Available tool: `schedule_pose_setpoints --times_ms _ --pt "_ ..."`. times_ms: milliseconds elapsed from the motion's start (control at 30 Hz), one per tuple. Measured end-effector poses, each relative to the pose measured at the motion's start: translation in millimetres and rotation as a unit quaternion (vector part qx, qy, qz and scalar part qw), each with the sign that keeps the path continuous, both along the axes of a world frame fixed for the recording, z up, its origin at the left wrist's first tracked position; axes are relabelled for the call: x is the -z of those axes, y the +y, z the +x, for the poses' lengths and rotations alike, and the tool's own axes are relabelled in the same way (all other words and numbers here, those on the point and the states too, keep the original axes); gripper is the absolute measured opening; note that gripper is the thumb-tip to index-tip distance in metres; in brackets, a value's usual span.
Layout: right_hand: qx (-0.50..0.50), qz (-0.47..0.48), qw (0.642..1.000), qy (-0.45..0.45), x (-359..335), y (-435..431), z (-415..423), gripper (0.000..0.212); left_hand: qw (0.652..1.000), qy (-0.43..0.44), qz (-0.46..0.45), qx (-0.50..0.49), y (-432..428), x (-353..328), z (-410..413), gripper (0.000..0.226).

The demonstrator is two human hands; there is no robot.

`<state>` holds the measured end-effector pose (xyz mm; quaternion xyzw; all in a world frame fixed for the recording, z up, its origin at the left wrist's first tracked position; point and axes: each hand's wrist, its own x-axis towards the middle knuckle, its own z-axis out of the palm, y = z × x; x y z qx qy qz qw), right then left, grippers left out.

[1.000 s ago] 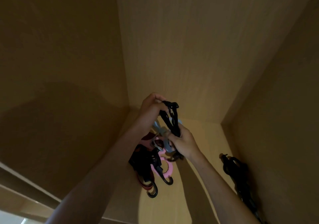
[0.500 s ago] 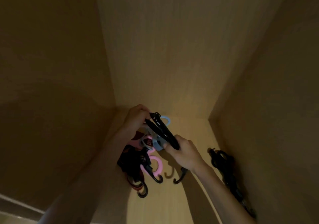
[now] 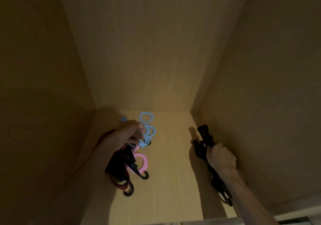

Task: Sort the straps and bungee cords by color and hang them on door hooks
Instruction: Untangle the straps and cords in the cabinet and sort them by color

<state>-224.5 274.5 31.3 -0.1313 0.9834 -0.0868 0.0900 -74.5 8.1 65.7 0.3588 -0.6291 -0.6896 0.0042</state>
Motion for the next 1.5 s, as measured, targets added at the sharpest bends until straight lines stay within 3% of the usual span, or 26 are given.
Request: schedule_pose_setpoints --times_ms 133,333,467,567,633,700,833,933,1067,1100,1200,1300,1367,1500 --pt "-0.004 0.067 0.998 -0.018 44.1 9.1 13.1 0.035 0.999 -0.039 -0.005 0.005 -2.8 8.9 4.0 0.019" --pt "-0.013 0.15 0.988 -0.022 41.0 -0.2 4.6 0.063 0.984 -0.083 -0.156 -0.019 -9.8 4.1 29.2 0.019" --pt "-0.046 0.217 0.974 0.052 22.8 -22.4 13.8 0.07 0.958 -0.108 -0.264 0.013 -15.2 7.0 47.2 0.012" --pt "-0.125 0.135 0.981 0.062 12.5 -49.7 24.3 0.056 0.932 -0.135 -0.324 0.088 -17.6 17.1 58.6 0.03" --pt "-0.215 0.081 0.973 0.036 11.8 -71.0 36.4 0.047 0.892 -0.165 -0.387 0.163 -22.7 29.6 66.0 0.05" --pt "-0.31 0.031 0.95 0.008 13.9 -90.1 53.3 0.043 0.861 -0.179 -0.434 0.194 -23.9 38.5 71.8 0.064" --pt "-0.45 -0.081 0.885 -0.081 18.8 -125.1 91.8 0.022 0.859 -0.163 -0.455 0.168 -22.2 39.2 79.3 0.066" --pt "-0.45 -0.119 0.874 -0.137 28.0 -148.8 111.2 0.02 0.871 -0.136 -0.443 0.165 -20.8 30.6 80.3 0.061" --pt "-0.405 -0.151 0.888 -0.156 46.3 -165.4 126.5 0.064 0.879 -0.114 -0.438 0.15 -15.1 11.6 77.2 0.04" --pt "-0.38 -0.183 0.89 -0.175 46.9 -166.8 128.7 0.066 0.883 -0.107 -0.434 0.145 -15.3 9.7 77.7 0.033" --pt "-0.343 -0.245 0.887 -0.19 44.0 -169.2 127.1 0.034 0.899 -0.097 -0.409 0.119 -17.1 7.4 81.2 0.018" --pt "-0.341 -0.271 0.889 -0.139 32.1 -168.8 117.7 0.003 0.917 -0.096 -0.373 0.107 -15.4 1.6 83.2 0.026" --pt "-0.333 -0.292 0.888 -0.124 18.7 -166.8 109.9 0.021 0.913 -0.107 -0.378 0.113 -16.6 1.2 81.7 0.025" --pt "-0.32 -0.265 0.891 -0.182 7.1 -161.3 94.9 0.028 0.929 -0.107 -0.342 0.086 -20.7 -2.2 77.5 0.022"
